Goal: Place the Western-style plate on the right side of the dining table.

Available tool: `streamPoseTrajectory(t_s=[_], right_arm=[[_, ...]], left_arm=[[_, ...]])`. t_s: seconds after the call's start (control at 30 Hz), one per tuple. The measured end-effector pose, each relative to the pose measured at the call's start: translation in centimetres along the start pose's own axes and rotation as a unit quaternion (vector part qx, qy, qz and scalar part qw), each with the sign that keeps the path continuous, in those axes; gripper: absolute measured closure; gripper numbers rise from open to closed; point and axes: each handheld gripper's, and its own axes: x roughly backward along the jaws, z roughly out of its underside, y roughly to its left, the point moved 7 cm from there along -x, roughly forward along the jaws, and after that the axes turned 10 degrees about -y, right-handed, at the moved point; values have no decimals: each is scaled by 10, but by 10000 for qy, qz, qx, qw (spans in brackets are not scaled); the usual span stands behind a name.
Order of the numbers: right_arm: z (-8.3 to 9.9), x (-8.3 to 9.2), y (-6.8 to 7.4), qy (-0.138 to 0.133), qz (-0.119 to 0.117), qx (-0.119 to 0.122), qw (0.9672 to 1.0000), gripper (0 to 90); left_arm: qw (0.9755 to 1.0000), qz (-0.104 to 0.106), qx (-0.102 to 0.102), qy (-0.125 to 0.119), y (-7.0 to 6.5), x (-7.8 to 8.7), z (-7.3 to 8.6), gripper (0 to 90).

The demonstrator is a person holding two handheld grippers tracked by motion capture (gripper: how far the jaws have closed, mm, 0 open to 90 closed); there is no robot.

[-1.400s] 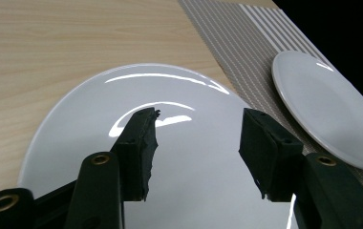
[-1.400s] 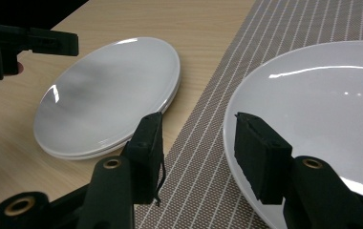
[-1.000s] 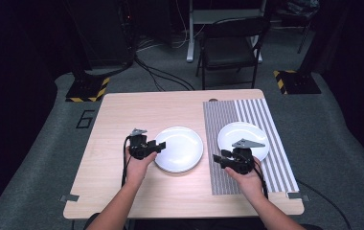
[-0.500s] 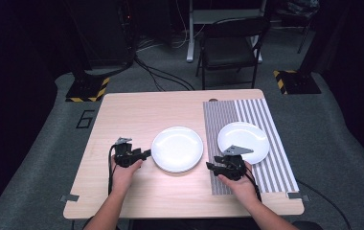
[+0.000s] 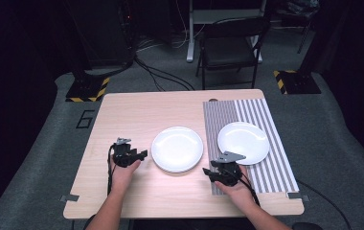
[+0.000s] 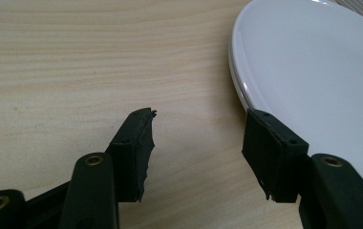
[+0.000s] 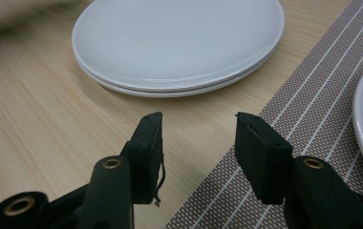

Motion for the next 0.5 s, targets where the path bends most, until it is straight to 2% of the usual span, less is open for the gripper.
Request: streamPoseTrajectory(t_s=[0.17,0.37,0.43,0.5], right_arm=[[4,-4,5,43,-16,143,9999,525],[6,-8,10,76,-43,336,9994,522],[6,-9,11,69,-77,376,9992,519],[6,-9,11,72,-87,364,9993,518]], left_arm=[[10000,-37,53,35,2,1,1,429],[9999,-117,-54,88,3,-3,3,412],[9995,-226,-184,124,6,-5,3,412],[9993,-278,-224,147,8,-6,3,409]])
